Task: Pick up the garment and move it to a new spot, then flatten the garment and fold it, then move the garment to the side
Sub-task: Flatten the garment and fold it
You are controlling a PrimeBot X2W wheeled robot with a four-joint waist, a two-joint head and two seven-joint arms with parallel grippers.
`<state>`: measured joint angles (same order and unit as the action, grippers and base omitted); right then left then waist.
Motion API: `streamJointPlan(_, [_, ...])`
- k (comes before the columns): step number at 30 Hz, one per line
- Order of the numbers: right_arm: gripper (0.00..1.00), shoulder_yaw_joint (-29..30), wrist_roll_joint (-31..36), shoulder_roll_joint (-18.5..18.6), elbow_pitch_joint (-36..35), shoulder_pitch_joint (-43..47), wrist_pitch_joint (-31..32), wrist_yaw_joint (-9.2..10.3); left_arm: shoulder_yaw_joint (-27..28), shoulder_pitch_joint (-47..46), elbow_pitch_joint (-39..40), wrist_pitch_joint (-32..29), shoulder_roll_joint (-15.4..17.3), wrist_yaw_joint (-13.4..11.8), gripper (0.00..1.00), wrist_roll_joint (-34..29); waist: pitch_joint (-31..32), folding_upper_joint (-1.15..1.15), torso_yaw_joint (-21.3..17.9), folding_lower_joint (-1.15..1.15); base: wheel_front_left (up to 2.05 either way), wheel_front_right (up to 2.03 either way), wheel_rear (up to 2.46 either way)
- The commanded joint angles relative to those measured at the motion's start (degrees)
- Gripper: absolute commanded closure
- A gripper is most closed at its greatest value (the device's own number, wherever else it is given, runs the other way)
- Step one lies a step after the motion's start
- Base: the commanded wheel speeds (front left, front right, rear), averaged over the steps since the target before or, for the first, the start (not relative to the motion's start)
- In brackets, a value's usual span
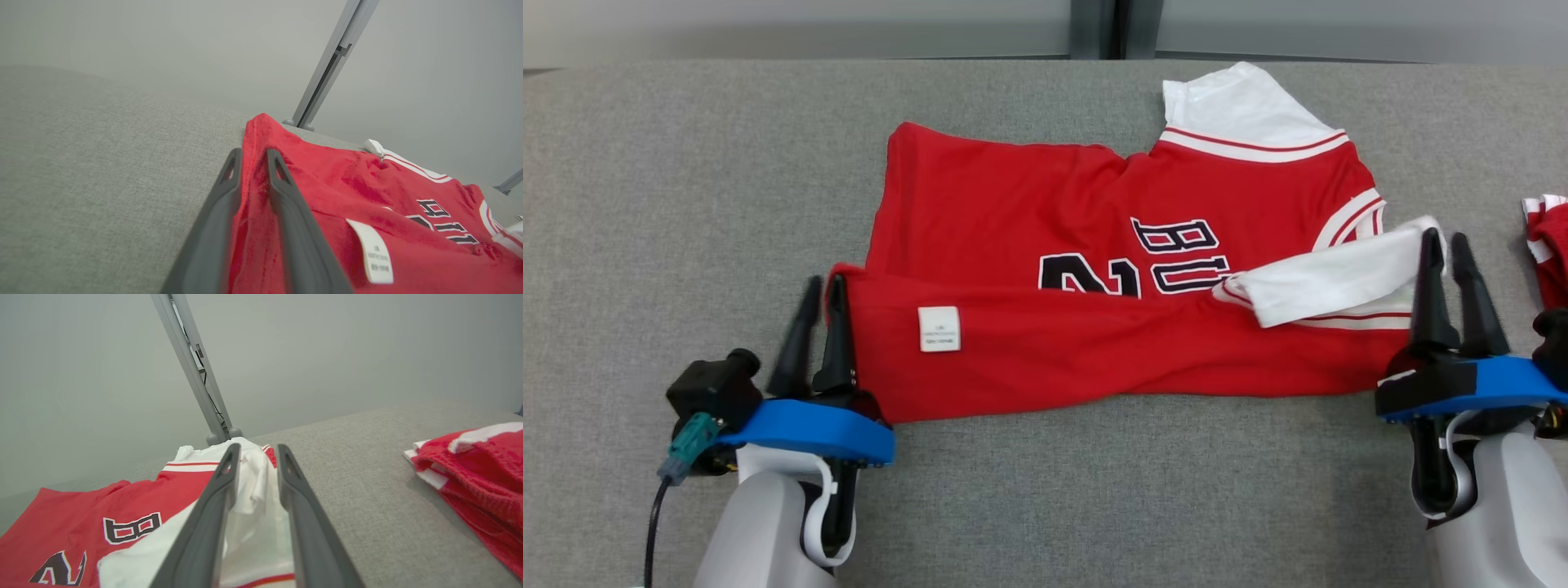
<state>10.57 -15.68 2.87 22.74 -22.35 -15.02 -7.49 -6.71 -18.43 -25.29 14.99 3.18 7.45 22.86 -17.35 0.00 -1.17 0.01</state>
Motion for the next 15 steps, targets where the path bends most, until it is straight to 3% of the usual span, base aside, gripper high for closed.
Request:
streamJointPlan(1, [0.00, 0.3, 0.7, 0.1, -0.2, 0.4, -0.2, 0.00, 1.0, 0.3, 0.6, 0.3, 0.2, 0.0, 0.00, -0.7, 0.3, 0.00, -0.1, -0.01, 0.00, 0.00, 0.00])
streamJointPlan(7, [0.00, 1.1, 5.5, 0.1, -2.1, 6.1, -0.2, 0.00, 4.7, 6.5, 3.5, 0.3, -0.2, 0.0, 0.00, -4.1, 3.2, 0.00, -0.2, -0.01, 0.00, 0.00, 0.00])
streamJointPlan(15, [0.00, 0.1, 6.5, 0.1, -1.0, 16.6, -0.2, 0.00, 2.9, 17.1, 2.1, 0.3, -0.3, 0.0, 0.00, -3.8, 9.8, 0.00, -0.5, -0.01, 0.00, 0.00, 0.00])
